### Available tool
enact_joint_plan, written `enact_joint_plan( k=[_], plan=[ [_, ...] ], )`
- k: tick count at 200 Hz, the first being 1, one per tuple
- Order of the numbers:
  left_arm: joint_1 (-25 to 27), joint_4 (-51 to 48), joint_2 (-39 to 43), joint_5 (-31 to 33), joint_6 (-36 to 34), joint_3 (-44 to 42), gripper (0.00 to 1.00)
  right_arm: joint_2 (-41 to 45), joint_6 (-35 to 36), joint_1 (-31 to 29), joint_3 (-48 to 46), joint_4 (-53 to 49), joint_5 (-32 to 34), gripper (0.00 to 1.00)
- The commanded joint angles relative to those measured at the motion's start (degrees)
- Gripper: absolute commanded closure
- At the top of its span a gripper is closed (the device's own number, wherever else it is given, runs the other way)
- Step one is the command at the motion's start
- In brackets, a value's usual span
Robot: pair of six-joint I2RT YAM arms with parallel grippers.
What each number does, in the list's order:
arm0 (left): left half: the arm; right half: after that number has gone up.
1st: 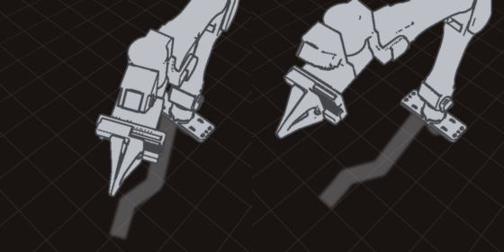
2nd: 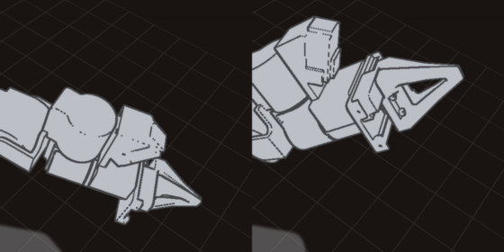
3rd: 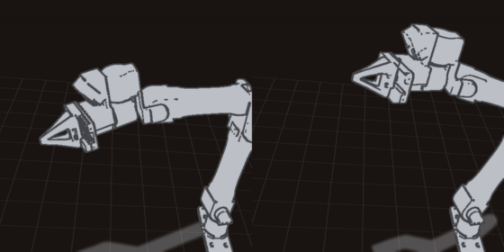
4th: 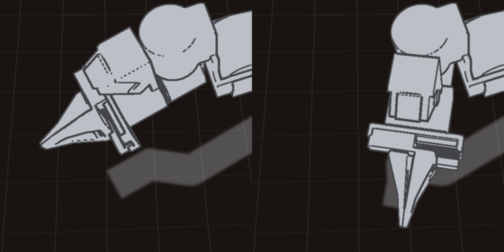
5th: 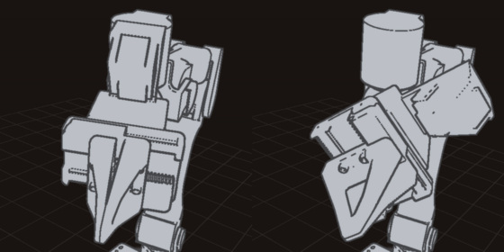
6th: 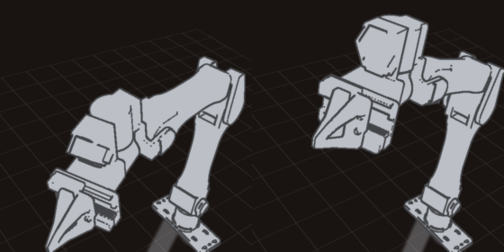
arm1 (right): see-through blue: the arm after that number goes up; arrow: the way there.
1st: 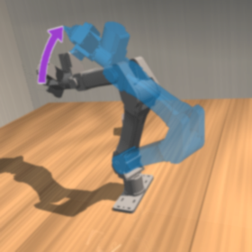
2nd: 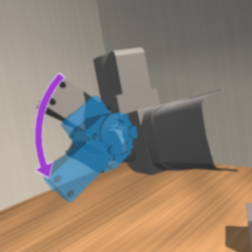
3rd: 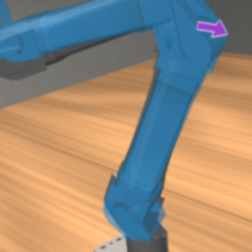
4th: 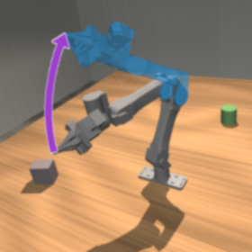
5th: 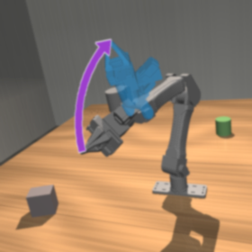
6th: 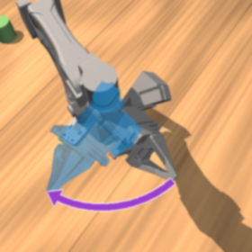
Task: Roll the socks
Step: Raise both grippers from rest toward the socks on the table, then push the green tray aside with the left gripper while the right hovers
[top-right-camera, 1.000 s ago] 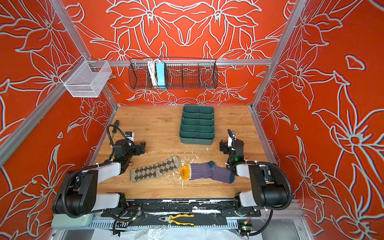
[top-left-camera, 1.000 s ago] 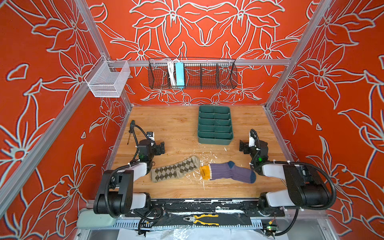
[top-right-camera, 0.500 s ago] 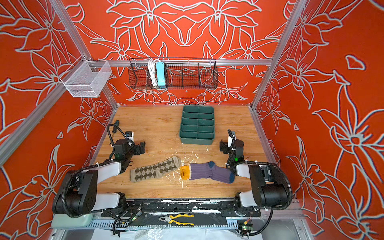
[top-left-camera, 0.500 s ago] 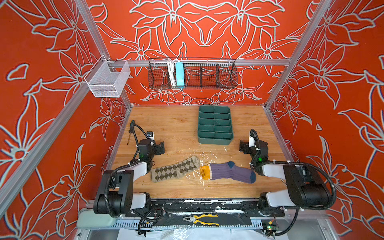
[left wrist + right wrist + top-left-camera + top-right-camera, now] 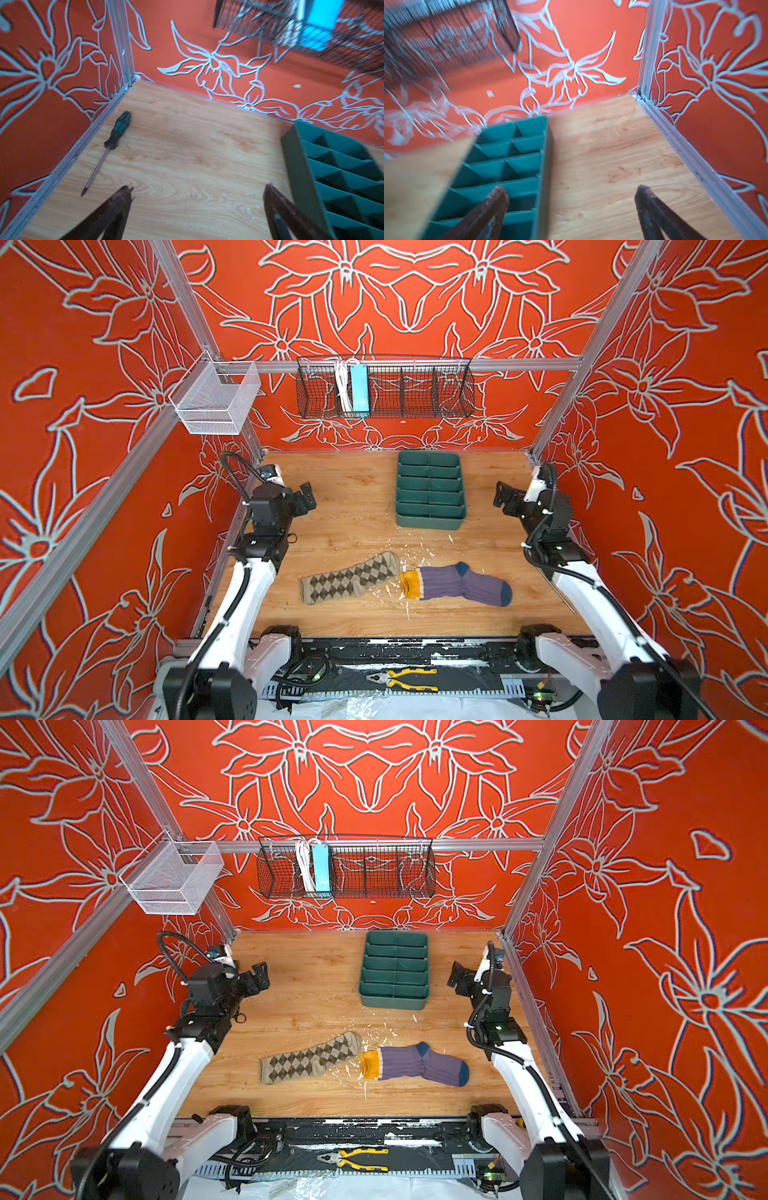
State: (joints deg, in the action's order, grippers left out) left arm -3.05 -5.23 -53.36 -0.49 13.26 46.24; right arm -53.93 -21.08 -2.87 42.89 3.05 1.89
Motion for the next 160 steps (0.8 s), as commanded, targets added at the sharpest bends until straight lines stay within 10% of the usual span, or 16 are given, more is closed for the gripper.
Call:
enact_joint_plan(
  k=[1, 27, 78, 160],
  plan=[
    [0.2, -1.5, 4.1, -16.7, 11.2, -4.3, 0.03, 4.8, -12.4, 0.3, 0.6, -12.0, -11.8, 0.02],
    [3.0, -0.5, 6.1, -21.8, 17.5, -6.0, 0.03, 9.0, -13.4, 0.2, 3.0, -21.2, -15.4, 0.06],
    [17.8, -14.5, 0.6, -12.1, 11.1, 3.1, 0.02, 8.4, -10.2, 0.3, 8.2, -51.1, -14.9, 0.10],
    [30.5, -19.9, -26.7, -6.0, 17.9, 19.3, 0.12, 8.3, -11.0, -1.4, 2.7, -59.0, -19.0, 0.10]
  ],
)
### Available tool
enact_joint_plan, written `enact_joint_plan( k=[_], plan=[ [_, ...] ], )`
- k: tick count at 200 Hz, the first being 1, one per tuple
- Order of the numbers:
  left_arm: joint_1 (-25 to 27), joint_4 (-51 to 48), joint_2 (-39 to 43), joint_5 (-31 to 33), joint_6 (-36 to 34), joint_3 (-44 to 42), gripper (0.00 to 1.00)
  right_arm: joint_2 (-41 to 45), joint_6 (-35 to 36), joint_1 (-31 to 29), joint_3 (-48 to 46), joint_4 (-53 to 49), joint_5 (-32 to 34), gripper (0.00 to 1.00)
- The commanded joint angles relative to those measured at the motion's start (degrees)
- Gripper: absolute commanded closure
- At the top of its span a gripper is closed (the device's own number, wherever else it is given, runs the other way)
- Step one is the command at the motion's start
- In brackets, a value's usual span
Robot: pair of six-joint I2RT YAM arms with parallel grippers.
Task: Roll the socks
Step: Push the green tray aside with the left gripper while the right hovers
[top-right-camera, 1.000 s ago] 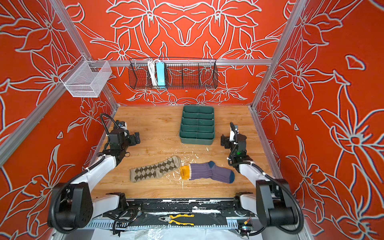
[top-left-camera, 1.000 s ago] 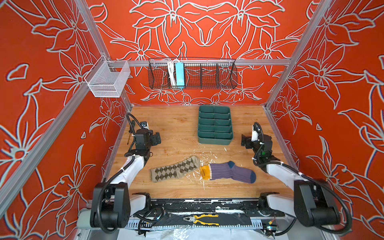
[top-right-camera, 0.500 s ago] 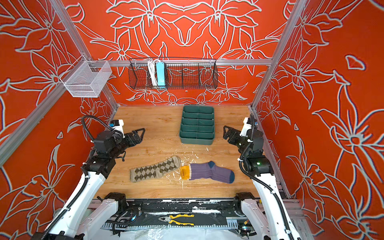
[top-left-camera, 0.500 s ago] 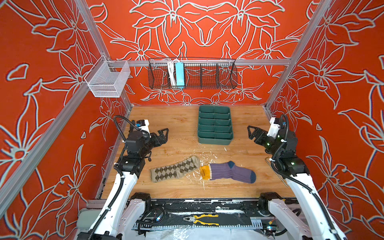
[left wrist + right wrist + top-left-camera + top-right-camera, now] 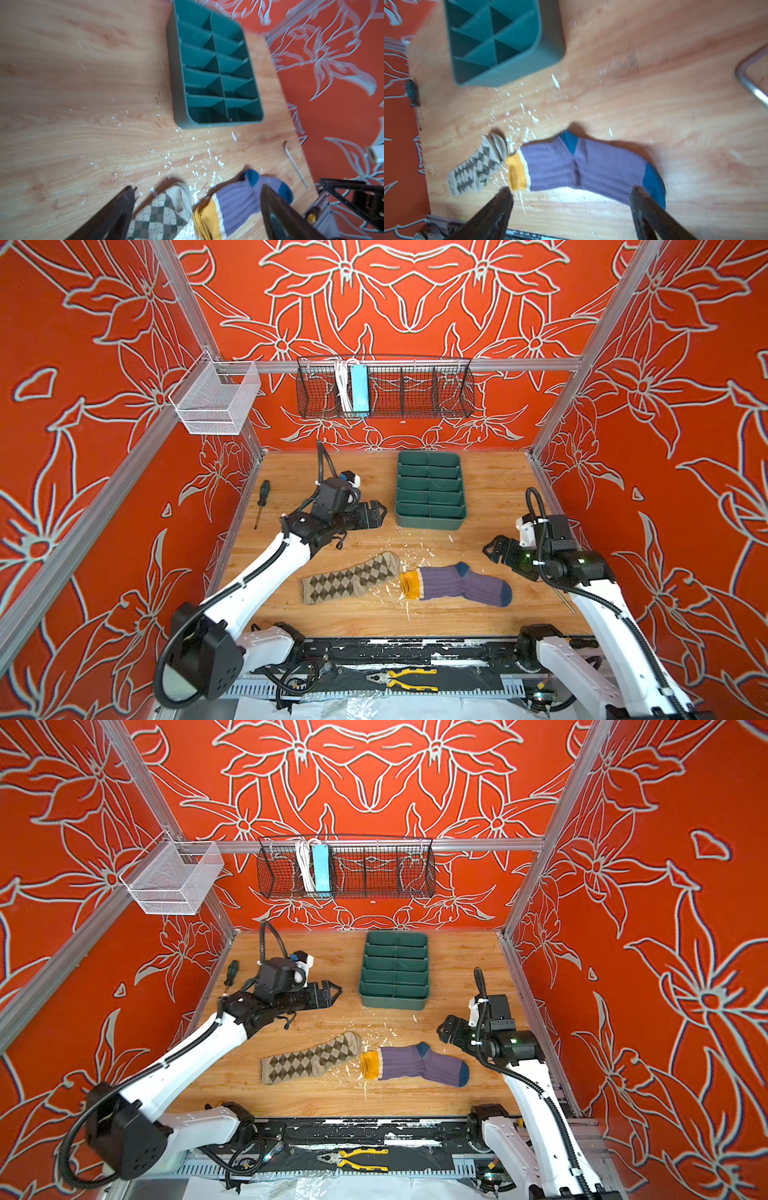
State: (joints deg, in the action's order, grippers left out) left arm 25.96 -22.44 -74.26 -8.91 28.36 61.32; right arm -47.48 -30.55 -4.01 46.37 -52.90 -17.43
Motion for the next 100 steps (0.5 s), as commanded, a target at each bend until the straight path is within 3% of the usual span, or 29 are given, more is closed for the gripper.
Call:
enact_joint_plan(
  k=[1, 36, 100],
  plan=[
    [1.5, -2.7, -6.1, 2.4, 2.9, 4.5, 0.13, 2.0, -1.6, -0.3, -0.8, -2.9, 0.4, 0.10],
    [2.1, -5.5, -18.4, 1.4, 3.7, 13.5, 0.21, 4.7, -0.8, -0.4, -3.3, -1.5, 0.9, 0.10],
    [2.1, -11.5, -35.9, 3.3, 2.5, 30.7, 0.28, 1.7, -1.1, -4.5, -6.5, 2.1, 0.4, 0.10]
  ],
)
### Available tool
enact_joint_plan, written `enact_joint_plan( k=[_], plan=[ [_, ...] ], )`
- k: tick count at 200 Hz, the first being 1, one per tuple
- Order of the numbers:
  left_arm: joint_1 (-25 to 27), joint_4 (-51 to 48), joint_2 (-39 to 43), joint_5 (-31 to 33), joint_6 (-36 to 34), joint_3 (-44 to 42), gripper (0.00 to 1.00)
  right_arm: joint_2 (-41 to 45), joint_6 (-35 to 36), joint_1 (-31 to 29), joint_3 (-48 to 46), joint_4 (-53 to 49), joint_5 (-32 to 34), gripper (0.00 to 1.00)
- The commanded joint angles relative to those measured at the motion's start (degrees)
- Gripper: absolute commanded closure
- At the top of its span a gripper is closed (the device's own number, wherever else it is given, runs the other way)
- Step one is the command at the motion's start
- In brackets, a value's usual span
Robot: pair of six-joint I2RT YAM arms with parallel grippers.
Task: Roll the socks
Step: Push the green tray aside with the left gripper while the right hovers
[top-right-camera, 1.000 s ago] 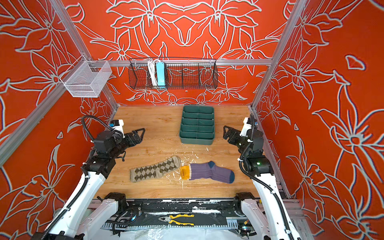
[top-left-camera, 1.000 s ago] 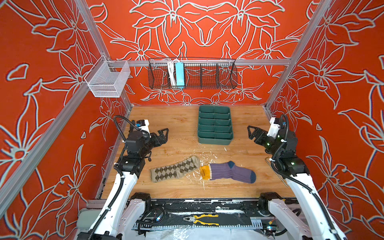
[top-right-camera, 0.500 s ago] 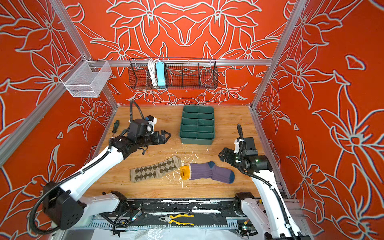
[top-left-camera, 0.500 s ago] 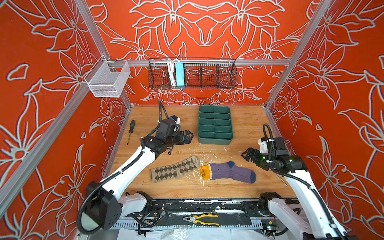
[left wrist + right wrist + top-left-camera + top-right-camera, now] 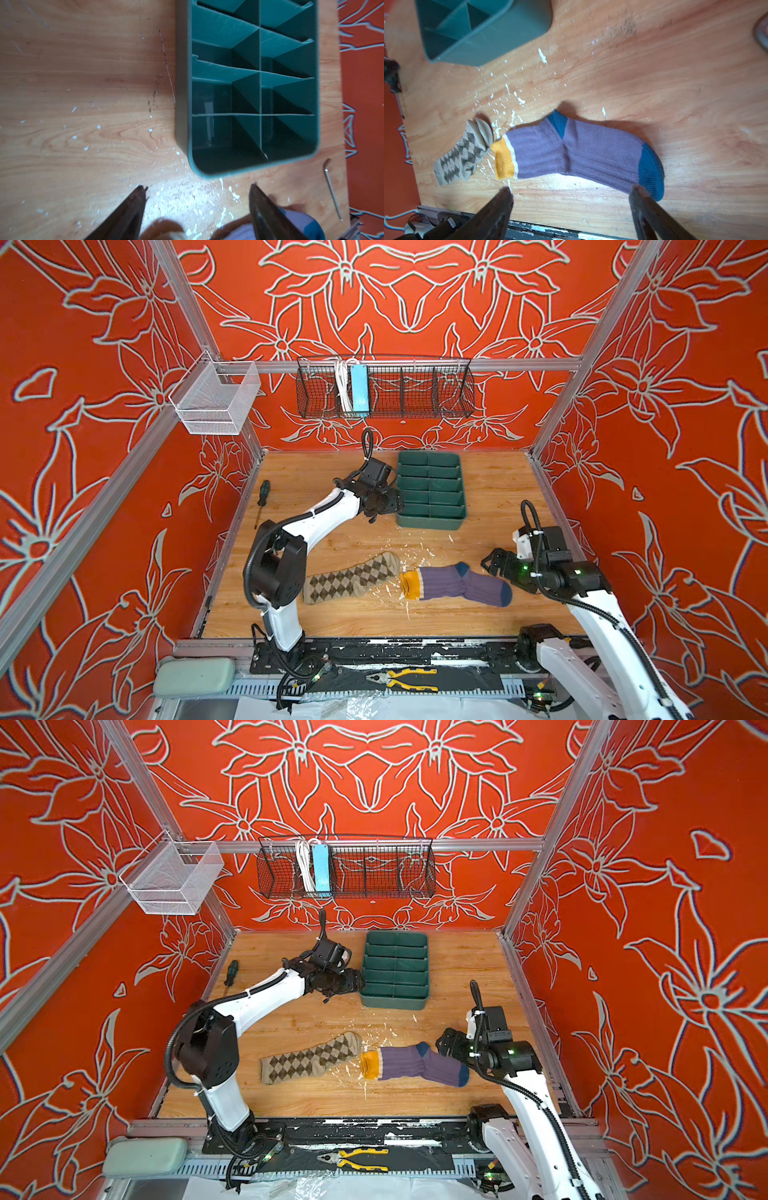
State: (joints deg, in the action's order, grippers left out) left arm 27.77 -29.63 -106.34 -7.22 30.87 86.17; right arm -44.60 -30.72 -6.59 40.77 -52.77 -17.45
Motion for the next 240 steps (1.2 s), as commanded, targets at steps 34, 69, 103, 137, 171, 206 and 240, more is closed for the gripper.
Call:
enact_joint_plan(
  k=[34, 69, 103, 137, 171, 206, 240],
  plan=[
    [0.3, -7.8, -10.7, 1.5, -0.5, 14.0, 0.38, -3.6, -1.0, -4.8, -0.9, 3.4, 2.2, 0.10],
    [0.3, -12.2, -16.2, 4.4, -1.6, 19.8, 0.47, -4.8, -0.9, -6.3, -0.8, 4.2, 3.5, 0.10],
    [0.3, -12.7, -18.4, 5.2, -1.9, 21.9, 0.51, -5.0, -1.0, -7.2, -0.7, 4.4, 4.3, 0.10],
    [0.3, -12.2, -19.6, 5.6, -1.8, 23.5, 0.55, -5.6, -1.6, -8.2, -1.0, 5.4, 4.9, 0.10],
    [0.3, -14.3, -22.6, 6.7, -2.8, 27.7, 0.63, -6.0, -2.2, -9.2, -1.5, 6.1, 5.2, 0.10],
    [0.3, -17.2, -26.4, 8.3, -3.8, 32.8, 0.70, -5.7, -2.0, -9.7, -1.4, 5.8, 5.7, 0.10],
    [0.3, -20.2, -28.6, 12.1, -5.4, 35.9, 0.82, -5.8, -1.9, -9.8, -1.4, 5.7, 6.0, 0.10]
  ],
)
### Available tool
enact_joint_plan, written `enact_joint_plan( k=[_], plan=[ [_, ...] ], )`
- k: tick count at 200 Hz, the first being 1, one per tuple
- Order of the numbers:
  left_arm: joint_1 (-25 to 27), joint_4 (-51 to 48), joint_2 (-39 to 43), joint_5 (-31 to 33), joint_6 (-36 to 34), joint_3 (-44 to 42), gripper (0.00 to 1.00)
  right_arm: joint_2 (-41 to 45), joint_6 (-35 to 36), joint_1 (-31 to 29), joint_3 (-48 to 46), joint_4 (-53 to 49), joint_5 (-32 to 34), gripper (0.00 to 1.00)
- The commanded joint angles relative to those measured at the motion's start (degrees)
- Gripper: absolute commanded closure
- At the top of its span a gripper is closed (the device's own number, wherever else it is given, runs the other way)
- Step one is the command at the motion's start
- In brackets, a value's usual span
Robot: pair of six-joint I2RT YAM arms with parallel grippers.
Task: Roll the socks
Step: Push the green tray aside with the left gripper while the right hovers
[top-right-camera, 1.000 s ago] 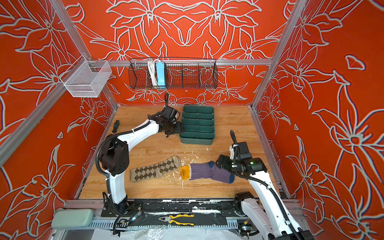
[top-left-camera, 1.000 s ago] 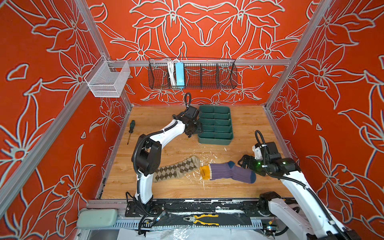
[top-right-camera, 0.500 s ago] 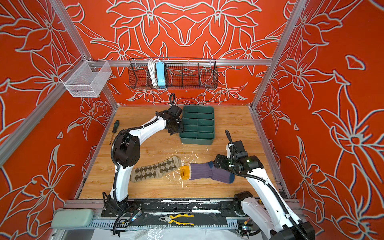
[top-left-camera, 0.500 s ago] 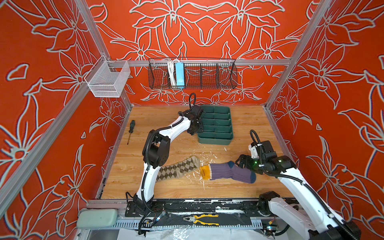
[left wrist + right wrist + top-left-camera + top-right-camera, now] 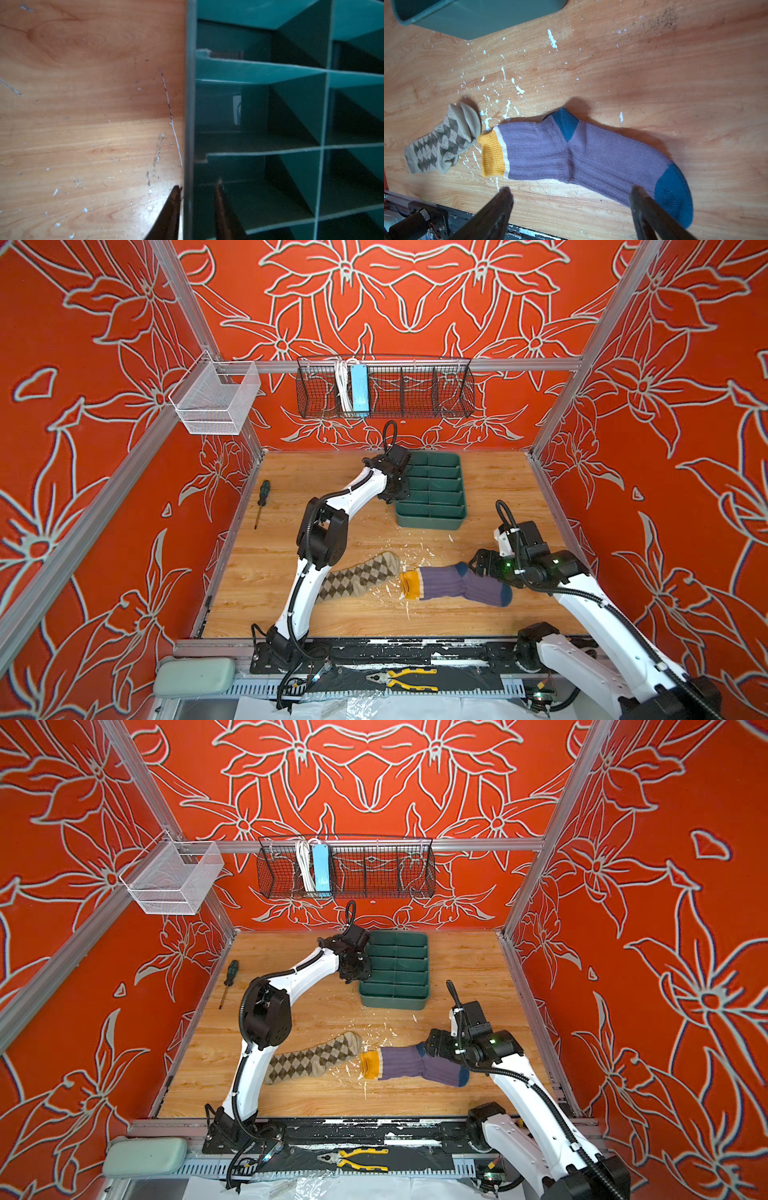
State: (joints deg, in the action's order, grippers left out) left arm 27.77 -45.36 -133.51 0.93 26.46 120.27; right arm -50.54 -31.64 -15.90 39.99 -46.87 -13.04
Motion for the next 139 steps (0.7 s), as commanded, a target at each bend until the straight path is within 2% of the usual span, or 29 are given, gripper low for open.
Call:
enact_joint_plan(
  k=[1, 22, 81, 102, 139],
  plan=[
    [0.3, -4.5, -1.4, 4.0, -1.1, 1.7, 0.82, 0.1, -1.0, -0.5, -0.6, -0.2, 1.6, 0.10],
    [0.3, -4.3, -0.3, 5.4, -1.4, 0.8, 0.90, 0.0, -1.1, -0.5, -0.8, 0.3, 1.6, 0.10],
    [-0.7, -1.2, 8.9, 10.4, -4.8, -10.7, 1.00, -0.3, -1.4, -0.8, -1.0, 1.0, 1.9, 0.10],
    [-3.5, 1.8, 14.1, 10.6, -6.7, -18.7, 1.00, 0.0, -2.0, -0.9, -2.1, 2.2, 1.9, 0.10],
    [-11.4, 8.9, 22.7, 8.3, -12.3, -32.4, 1.00, -0.4, -2.6, -1.0, -3.6, 4.8, 0.5, 0.10]
  ],
)
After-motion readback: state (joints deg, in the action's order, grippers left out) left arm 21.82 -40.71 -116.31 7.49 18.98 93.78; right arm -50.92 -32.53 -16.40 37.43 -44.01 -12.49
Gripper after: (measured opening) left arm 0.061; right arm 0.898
